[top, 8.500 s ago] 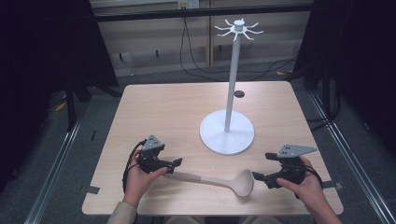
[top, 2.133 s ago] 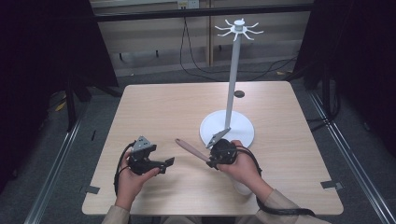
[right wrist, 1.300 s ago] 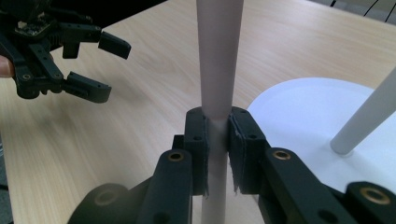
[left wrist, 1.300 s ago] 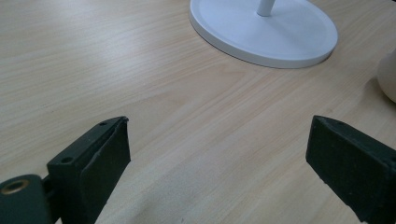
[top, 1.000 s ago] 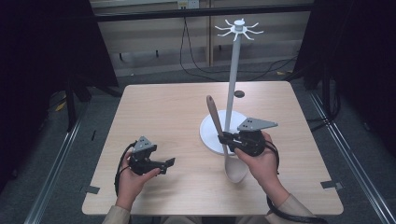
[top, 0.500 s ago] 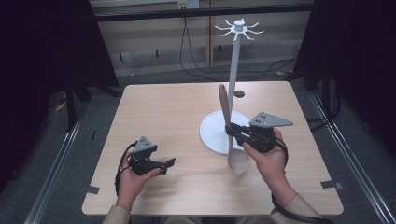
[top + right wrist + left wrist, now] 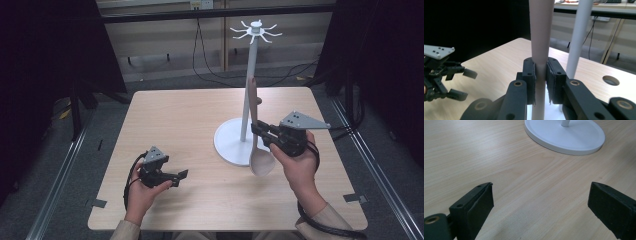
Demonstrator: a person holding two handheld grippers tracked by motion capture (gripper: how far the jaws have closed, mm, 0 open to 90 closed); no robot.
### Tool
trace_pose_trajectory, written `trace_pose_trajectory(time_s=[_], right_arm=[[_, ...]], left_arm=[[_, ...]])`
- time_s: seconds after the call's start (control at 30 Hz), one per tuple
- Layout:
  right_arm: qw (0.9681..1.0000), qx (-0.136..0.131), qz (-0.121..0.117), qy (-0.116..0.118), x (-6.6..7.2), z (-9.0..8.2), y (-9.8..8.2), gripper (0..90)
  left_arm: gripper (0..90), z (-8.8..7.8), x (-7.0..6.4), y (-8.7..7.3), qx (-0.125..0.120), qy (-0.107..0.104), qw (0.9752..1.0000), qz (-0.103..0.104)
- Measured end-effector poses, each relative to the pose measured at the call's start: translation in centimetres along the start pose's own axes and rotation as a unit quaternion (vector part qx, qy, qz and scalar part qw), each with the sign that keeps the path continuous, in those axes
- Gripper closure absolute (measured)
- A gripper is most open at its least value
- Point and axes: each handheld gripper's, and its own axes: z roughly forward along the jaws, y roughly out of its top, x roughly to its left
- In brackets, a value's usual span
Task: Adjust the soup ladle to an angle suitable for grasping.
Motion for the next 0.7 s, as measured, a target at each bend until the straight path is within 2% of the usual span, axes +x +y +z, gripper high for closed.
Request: trace_pose_trajectory(time_s=[0.43, 0.7], right_arm=[[0.9996, -0.019, -0.001, -0.023, -0.6, -1.0, 1.6, 78.7], [0.9985, -0.04, 0.005, -0.037, -1.1, -1.7, 2.8, 78.6]], left_arm=[[6.3, 0.1, -0.1, 0.0, 0.002, -0.003, 1.0, 0.001], [6.3, 0.2, -0.1, -0.1, 0.003, -0.004, 1.0, 0.0]])
